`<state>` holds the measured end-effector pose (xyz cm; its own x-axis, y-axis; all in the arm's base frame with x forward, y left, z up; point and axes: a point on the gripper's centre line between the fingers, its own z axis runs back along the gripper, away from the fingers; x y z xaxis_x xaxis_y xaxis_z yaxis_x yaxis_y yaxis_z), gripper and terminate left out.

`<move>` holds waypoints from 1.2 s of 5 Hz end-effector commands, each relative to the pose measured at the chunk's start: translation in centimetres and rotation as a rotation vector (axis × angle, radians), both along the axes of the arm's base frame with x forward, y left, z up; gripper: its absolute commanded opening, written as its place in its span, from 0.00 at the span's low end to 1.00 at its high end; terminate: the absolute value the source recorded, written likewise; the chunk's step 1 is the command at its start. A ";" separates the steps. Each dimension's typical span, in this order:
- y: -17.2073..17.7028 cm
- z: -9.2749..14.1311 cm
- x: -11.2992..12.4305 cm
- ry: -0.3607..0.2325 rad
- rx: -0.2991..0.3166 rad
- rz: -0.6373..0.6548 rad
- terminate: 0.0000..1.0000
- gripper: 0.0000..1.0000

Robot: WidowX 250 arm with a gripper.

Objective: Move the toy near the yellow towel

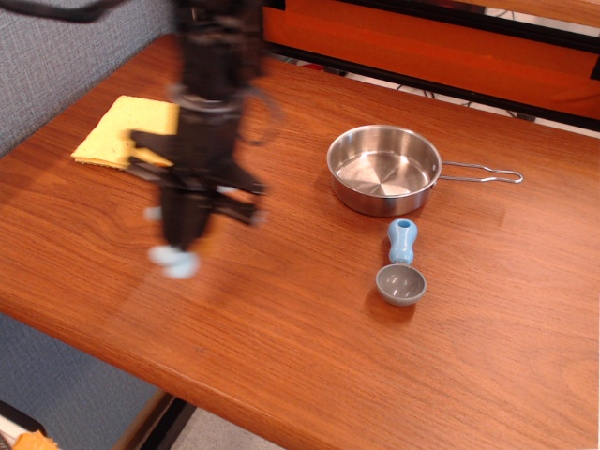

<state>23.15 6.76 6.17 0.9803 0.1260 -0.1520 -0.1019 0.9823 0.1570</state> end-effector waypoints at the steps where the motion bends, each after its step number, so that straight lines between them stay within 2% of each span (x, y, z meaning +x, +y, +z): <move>1: 6.4 -0.6 -0.1 -0.039 0.009 0.114 0.00 0.00; 2: 7.3 -1.6 -0.2 -0.035 -0.001 0.128 0.00 0.00; 3: 7.4 -2.0 -0.3 -0.028 -0.022 0.139 0.00 1.00; 4: 7.3 -1.7 -0.5 -0.009 -0.050 0.127 0.00 1.00; 6: 5.4 1.6 0.8 0.009 0.010 0.014 0.00 1.00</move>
